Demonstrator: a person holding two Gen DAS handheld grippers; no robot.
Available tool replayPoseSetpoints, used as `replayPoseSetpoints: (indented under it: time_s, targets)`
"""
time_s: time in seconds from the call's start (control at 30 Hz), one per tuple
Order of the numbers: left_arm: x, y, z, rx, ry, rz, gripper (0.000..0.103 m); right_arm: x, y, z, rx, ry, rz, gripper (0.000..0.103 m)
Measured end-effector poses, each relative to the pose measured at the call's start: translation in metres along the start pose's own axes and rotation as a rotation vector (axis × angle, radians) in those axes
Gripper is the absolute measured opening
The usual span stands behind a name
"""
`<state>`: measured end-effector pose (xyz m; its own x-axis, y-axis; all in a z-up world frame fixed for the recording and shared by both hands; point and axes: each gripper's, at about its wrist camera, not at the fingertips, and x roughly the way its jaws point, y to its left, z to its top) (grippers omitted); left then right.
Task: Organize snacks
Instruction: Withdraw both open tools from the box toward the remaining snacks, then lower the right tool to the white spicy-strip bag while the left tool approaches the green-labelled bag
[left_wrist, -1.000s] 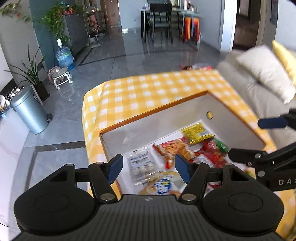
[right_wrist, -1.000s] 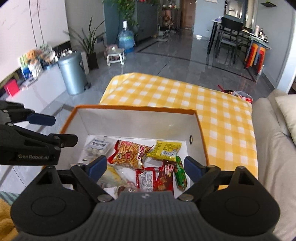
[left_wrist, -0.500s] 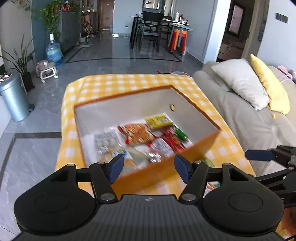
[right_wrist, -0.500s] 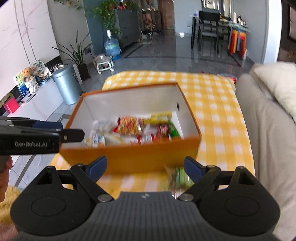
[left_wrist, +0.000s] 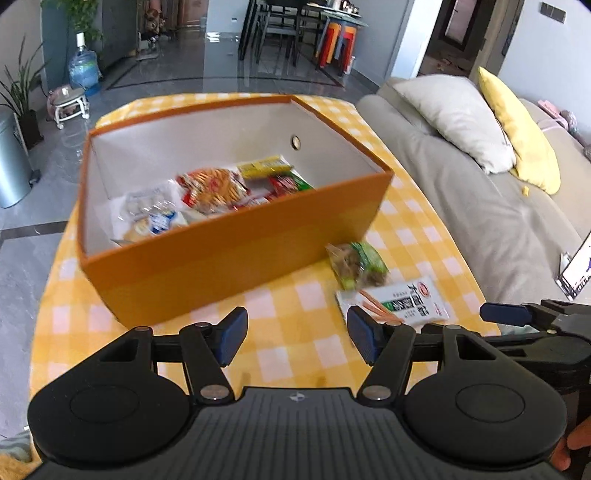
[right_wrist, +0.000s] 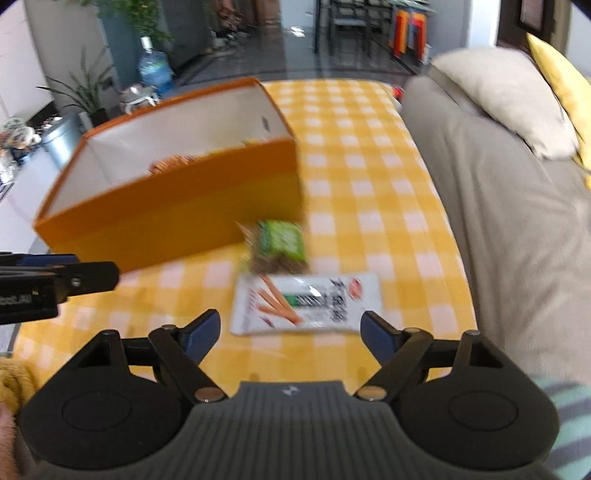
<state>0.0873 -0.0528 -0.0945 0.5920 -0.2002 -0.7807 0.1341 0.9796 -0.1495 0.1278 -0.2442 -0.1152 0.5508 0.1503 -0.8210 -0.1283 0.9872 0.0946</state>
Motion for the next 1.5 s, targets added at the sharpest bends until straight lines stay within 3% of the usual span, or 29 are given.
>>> replayPoseSetpoints:
  time_s: [0.23,0.4,0.63,0.77,0.93,1.27,1.5]
  targets:
    - [0.024,-0.022,-0.01,0.037,0.066,-0.014,0.073,0.018,-0.027,-0.006,0.055,0.017,-0.053,0.081]
    - [0.036,-0.029,-0.004,0.049,0.063,-0.007,0.073,0.027,-0.04,-0.003,0.118,0.002,-0.031,0.081]
    - [0.053,-0.04,0.012,0.044,0.05,-0.056,0.073,0.043,-0.05,0.005,0.17,0.005,-0.039,0.08]
    - [0.073,-0.045,0.02,0.056,0.075,-0.051,0.068,0.055,-0.055,0.006,0.188,0.03,-0.058,0.069]
    - [0.095,-0.051,0.028,0.078,0.086,-0.055,0.065,0.065,-0.059,0.007,0.197,0.041,-0.066,0.068]
    - [0.129,-0.052,0.037,0.072,0.156,-0.054,0.032,0.08,-0.059,0.007,0.194,0.07,-0.045,0.056]
    - [0.122,-0.044,0.032,0.05,0.183,-0.072,0.026,0.076,-0.055,0.005,0.183,0.074,-0.059,0.052]
